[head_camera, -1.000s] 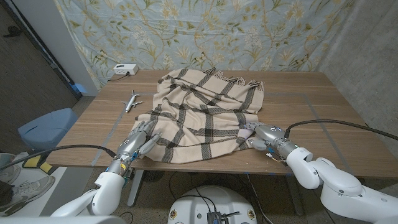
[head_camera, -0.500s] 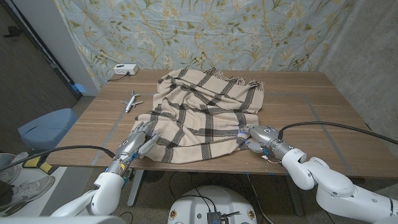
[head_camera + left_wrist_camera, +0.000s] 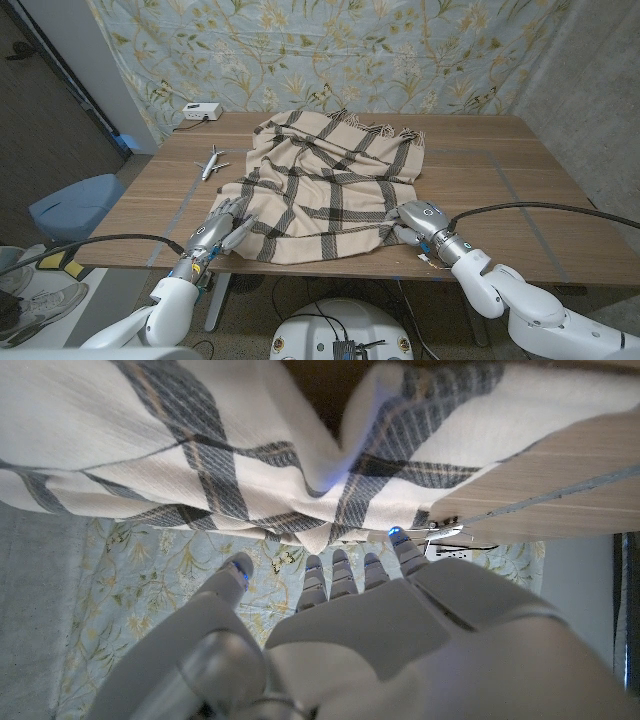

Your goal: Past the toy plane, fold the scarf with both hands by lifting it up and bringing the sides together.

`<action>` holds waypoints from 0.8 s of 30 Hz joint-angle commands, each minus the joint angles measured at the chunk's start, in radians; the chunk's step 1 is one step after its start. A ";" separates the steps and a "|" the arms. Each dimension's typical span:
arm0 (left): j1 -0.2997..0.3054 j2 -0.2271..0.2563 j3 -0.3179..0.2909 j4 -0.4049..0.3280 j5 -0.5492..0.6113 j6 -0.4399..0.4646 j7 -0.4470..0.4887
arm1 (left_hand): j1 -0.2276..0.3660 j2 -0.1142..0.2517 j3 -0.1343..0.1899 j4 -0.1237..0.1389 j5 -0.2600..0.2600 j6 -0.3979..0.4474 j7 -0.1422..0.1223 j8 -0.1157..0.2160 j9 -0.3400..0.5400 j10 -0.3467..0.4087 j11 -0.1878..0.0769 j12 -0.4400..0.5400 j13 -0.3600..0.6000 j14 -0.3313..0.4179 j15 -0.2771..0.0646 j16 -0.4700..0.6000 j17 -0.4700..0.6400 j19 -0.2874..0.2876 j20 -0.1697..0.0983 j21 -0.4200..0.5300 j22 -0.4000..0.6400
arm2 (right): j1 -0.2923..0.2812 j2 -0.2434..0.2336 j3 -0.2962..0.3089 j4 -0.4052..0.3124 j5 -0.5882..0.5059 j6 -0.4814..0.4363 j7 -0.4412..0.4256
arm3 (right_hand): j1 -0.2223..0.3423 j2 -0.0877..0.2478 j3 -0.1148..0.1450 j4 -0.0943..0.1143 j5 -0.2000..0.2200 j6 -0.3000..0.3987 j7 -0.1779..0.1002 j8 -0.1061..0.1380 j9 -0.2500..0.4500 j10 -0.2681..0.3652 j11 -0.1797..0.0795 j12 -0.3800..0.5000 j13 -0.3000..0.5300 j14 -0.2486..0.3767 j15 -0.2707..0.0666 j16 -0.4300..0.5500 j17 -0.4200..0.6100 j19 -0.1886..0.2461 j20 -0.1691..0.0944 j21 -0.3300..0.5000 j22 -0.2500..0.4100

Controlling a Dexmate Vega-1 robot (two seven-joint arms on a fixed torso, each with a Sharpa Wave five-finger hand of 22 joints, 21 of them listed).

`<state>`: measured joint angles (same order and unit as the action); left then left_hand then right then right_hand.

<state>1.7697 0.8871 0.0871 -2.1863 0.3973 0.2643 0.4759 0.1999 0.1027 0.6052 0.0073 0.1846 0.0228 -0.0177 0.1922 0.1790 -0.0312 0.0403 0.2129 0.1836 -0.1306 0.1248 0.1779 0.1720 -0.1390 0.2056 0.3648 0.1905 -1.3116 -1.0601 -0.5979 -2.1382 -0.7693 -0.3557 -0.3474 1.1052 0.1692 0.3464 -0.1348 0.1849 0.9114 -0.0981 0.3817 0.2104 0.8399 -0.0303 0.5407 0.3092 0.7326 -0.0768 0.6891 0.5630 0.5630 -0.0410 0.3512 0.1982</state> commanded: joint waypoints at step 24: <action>-0.184 0.255 0.270 -0.149 0.265 0.603 -0.394 | 0.226 -0.080 -0.017 -0.178 0.000 0.034 0.000 0.013 0.005 0.128 -0.040 0.028 0.008 0.201 -0.068 0.042 0.004 0.184 -0.033 0.020 0.002 | -0.066 0.055 0.065 0.040 -0.024 0.043 -0.118 | 0.004 0.017 0.004 0.016 0.005 0.012 0.007 0.017 0.008 0.003 0.005 0.031 0.029 0.006 -0.126 -0.001 0.028 0.012 0.004 0.016 0.007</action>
<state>1.6918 1.0838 0.2312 -2.3168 0.6174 0.6942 0.1870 0.4063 0.0235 0.5906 -0.1685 0.1855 0.0367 -0.0198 0.2005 0.1813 0.0758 0.0033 0.2331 0.1889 0.0453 0.0610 0.2130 0.1728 0.0226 0.1715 0.3747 0.1905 -1.3675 -1.0097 -0.5461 -2.1010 -0.7921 -0.3216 -0.4522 1.1055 0.1768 0.3492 -0.1240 0.1849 0.9146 -0.0947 0.3894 0.2160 0.8451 -0.0249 0.5663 0.3324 0.7324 -0.0767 0.6891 0.5865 0.5682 -0.0355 0.3637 0.2025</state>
